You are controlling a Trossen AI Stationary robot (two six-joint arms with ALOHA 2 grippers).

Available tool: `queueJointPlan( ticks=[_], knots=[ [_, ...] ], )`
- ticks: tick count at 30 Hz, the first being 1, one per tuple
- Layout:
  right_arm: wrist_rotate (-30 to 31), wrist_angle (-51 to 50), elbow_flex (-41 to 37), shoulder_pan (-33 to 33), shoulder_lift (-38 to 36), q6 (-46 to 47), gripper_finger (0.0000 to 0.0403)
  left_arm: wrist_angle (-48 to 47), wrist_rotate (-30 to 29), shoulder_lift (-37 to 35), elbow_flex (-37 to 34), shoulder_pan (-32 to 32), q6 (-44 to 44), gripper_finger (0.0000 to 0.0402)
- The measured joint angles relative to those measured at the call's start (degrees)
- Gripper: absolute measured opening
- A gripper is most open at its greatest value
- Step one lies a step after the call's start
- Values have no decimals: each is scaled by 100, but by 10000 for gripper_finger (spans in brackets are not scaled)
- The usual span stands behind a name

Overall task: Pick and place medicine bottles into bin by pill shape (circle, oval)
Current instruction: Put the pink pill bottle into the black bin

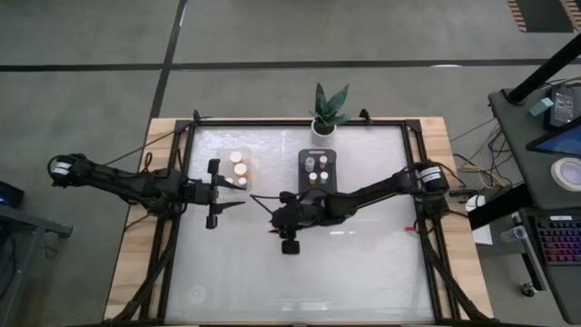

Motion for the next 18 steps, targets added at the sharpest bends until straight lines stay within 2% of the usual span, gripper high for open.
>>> queueJointPlan(
  ticks=[6,12,18],
  knots=[
    [97,-815,2,-33,-705,26,113,-1,0,-1,0,0,0,148],
    [977,-1757,-162,-40,-1446,98,113,48,-22,4,0,0,0,148],
    [1752,-1930,-801,-219,-2316,416,114,101,-35,4,0,0,0,148]
  ],
)
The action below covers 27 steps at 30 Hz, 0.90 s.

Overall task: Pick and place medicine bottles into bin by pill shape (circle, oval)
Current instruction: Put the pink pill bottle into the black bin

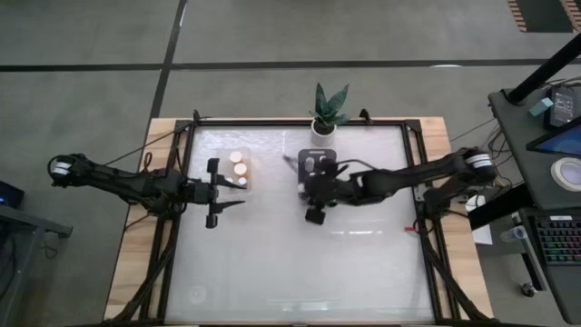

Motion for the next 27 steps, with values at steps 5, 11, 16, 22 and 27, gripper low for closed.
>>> queueJointPlan(
  ticks=[5,11,16,22,27],
  knots=[
    [206,64,-806,-338,-585,636,113,3,-8,13,0,2,0,148],
    [150,1043,-1993,-590,-998,957,115,5,-20,35,0,2,4,148],
    [149,2173,-2764,-646,-990,1107,113,5,-139,35,0,4,4,148],
    [174,2633,-3156,-646,-766,1325,115,5,-152,62,-2,4,5,148],
    [191,2659,-3160,-644,-613,1330,113,20,-209,73,-2,4,7,148]
  ],
)
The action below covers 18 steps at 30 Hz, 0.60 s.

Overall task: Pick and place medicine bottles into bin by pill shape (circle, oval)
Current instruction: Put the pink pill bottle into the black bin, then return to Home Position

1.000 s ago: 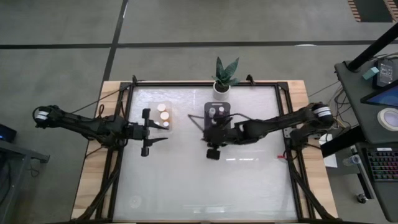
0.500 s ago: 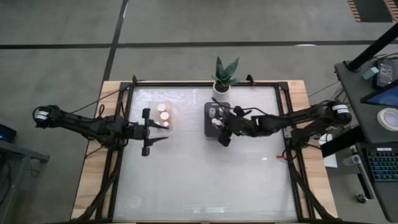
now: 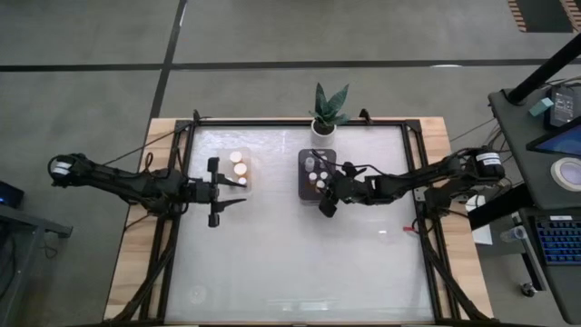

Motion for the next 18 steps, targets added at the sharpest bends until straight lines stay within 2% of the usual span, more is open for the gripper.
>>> queueJointPlan(
  ticks=[18],
  knots=[
    [17,-56,2,-13,225,13,156,-4,-57,-3,0,0,2,148]
  ],
)
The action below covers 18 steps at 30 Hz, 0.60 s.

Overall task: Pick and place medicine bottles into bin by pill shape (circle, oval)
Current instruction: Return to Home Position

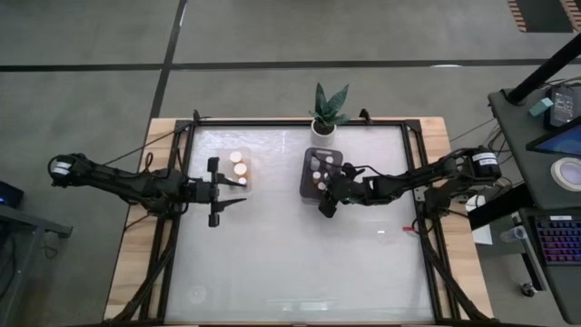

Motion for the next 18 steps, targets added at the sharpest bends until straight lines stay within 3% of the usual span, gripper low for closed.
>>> queueJointPlan(
  ticks=[18],
  knots=[
    [-9,-701,467,-24,-424,-341,169,2,0,0,0,2,-2,148]
  ],
)
